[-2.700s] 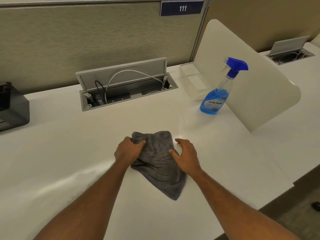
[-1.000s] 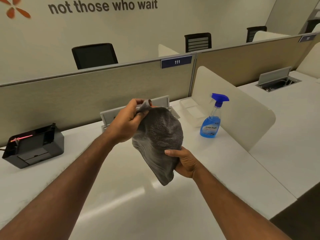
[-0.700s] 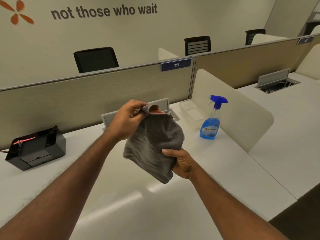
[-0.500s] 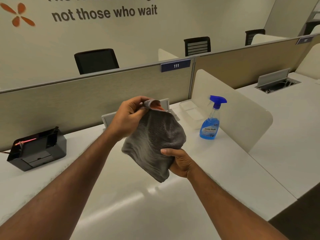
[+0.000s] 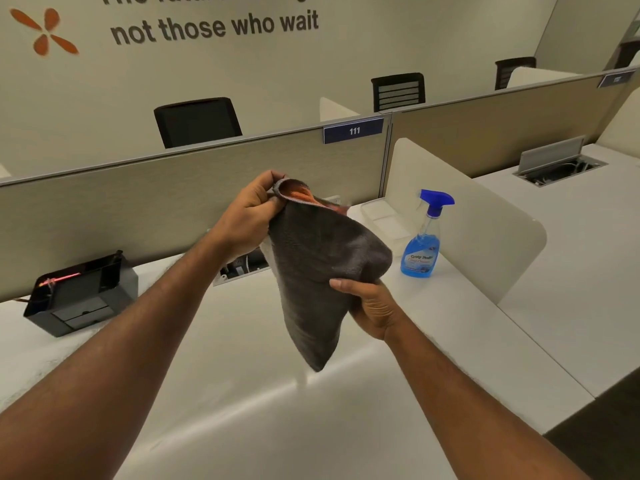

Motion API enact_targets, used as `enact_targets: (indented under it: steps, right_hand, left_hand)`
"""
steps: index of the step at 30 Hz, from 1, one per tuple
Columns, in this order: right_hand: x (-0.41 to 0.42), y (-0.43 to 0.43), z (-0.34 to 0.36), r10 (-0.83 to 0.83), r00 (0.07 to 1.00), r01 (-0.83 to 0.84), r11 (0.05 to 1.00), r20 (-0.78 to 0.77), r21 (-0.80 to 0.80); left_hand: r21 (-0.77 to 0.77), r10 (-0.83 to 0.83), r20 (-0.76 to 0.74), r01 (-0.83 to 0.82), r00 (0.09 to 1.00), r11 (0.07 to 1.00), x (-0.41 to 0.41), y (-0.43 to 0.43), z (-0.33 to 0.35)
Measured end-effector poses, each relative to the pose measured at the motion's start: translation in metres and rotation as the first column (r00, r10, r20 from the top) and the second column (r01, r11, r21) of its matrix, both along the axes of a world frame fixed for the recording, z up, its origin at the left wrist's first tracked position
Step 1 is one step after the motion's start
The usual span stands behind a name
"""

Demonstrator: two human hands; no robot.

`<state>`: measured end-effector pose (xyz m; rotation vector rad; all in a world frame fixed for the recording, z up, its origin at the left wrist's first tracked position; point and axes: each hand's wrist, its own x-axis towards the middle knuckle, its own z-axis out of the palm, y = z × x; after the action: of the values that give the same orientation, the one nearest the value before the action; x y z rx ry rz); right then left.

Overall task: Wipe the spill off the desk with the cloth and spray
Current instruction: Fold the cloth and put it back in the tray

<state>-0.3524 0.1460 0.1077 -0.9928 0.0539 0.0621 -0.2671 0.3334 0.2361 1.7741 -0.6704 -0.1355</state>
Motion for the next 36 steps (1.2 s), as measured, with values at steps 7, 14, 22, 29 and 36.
enact_targets:
  steps: [7,14,22,29,36]
  right_hand:
    - [0.010,-0.024,0.019,-0.149,0.981,0.169,0.971,0.124,-0.169]
    - [0.011,-0.034,0.037,-0.195,0.967,0.234,0.934,0.162,-0.269]
    - [0.018,-0.035,0.070,-0.110,0.989,0.141,0.889,0.097,-0.436]
    - [0.025,-0.034,0.071,-0.071,0.995,0.039,0.928,-0.073,-0.370]
    - [0.020,-0.050,0.050,0.037,0.992,-0.077,0.936,-0.122,-0.343]
  left_hand:
    - [-0.023,0.057,-0.007,-0.057,0.998,0.998,0.005,0.009,-0.006]
    - [-0.041,0.158,-0.072,-0.161,0.985,0.986,0.008,0.006,-0.009]
    - [-0.106,0.347,-0.256,-0.383,0.902,0.918,0.023,0.016,-0.033]
    - [-0.171,0.105,-0.585,-0.248,0.805,0.953,-0.025,0.011,-0.110]
    - [-0.140,0.153,-0.535,-0.266,0.831,0.954,-0.034,0.005,-0.137]
